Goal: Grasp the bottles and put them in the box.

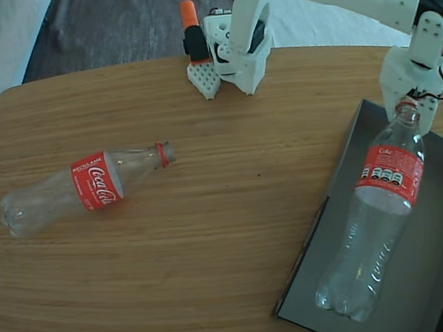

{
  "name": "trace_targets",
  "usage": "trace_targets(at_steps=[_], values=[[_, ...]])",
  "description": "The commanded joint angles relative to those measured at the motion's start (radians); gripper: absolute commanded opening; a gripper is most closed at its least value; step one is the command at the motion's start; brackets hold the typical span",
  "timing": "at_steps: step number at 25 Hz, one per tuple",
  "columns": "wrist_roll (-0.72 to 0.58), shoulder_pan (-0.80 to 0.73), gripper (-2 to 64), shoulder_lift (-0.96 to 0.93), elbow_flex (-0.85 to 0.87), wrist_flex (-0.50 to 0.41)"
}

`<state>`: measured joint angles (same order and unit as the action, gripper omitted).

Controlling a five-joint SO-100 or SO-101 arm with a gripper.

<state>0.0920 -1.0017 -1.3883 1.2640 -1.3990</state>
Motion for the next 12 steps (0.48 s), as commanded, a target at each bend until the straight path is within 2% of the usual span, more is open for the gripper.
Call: trace_targets(at_steps=[1,10,12], values=[[0.005,-0.006,-0.4,-0.017,-0.012,0.017],[-0.009,-0.006,0.1,0.005,-0.017,0.017],[-0.032,-0.006,2.6,0.005,-0.014,0.017]])
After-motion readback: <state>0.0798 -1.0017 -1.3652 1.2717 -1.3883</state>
